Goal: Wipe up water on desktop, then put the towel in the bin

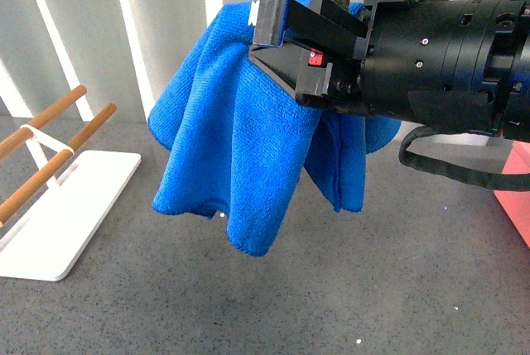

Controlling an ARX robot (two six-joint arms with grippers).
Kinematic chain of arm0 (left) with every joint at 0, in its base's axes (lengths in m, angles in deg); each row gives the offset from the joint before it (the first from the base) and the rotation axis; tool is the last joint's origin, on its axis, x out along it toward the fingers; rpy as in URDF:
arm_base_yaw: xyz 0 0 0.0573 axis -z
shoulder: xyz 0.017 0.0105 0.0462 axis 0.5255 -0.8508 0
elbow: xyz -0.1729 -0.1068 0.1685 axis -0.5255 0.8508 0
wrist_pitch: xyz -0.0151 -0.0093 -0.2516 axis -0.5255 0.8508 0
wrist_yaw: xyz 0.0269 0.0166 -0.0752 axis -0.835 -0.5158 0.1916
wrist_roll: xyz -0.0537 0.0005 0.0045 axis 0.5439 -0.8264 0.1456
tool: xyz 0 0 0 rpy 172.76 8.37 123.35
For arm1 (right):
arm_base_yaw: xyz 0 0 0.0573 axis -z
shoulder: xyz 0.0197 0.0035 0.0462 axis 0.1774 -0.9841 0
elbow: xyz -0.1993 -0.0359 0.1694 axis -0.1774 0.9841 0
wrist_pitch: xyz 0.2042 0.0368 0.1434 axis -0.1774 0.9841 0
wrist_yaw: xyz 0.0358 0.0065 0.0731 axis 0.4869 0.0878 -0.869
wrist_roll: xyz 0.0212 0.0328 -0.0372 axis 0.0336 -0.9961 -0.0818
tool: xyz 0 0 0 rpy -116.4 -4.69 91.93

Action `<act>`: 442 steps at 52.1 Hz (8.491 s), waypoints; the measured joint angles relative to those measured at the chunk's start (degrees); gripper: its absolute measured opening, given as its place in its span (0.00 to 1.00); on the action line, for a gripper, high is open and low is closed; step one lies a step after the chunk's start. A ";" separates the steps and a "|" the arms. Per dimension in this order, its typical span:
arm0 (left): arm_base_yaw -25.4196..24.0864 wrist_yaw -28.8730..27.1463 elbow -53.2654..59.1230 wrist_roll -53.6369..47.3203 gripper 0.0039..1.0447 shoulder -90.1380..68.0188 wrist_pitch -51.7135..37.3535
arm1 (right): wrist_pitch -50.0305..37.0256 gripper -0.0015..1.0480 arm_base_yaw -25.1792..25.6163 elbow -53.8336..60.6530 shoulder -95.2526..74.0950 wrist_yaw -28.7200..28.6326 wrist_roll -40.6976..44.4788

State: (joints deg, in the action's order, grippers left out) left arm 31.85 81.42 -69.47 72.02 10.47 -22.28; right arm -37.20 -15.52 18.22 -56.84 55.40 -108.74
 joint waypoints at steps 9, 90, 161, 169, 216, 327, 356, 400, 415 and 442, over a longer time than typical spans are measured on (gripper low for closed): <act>0.00 0.00 0.02 -0.02 0.03 4.61 4.50 | 0.09 0.04 0.22 0.46 0.22 0.17 0.33; 0.00 0.02 0.00 0.00 0.64 28.98 28.98 | 42.21 0.04 7.26 6.91 12.96 10.40 17.55; 0.00 0.02 0.00 -0.15 0.94 29.07 28.98 | 52.61 0.04 -9.22 -32.52 -33.75 23.02 20.85; 0.00 0.02 0.00 -0.15 0.94 29.07 28.98 | 56.98 0.04 -6.67 -28.63 -26.23 37.81 17.00; 0.00 0.02 0.00 -0.15 0.94 29.07 28.98 | 88.39 0.04 23.10 -32.72 15.04 59.43 28.37; 0.00 0.09 0.00 -0.17 0.94 29.11 29.00 | 5.81 0.48 37.42 13.03 25.66 13.44 25.40; 0.00 0.04 0.00 -0.17 0.94 29.11 29.00 | 3.78 0.03 30.05 34.10 45.40 21.05 22.62; 0.00 0.02 0.00 -0.17 0.94 29.11 29.00 | 23.56 0.03 25.90 41.64 74.29 24.85 22.34; 0.00 0.02 0.00 -0.17 0.94 29.11 29.00 | 31.74 0.03 25.88 41.66 82.71 24.87 22.25; 0.00 0.04 0.00 -0.17 0.94 29.18 29.00 | 45.88 0.03 25.88 41.64 96.45 25.03 22.21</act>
State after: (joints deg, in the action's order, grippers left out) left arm 31.85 81.46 -69.47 71.85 39.65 6.73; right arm 8.68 10.36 59.85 39.61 80.43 -86.53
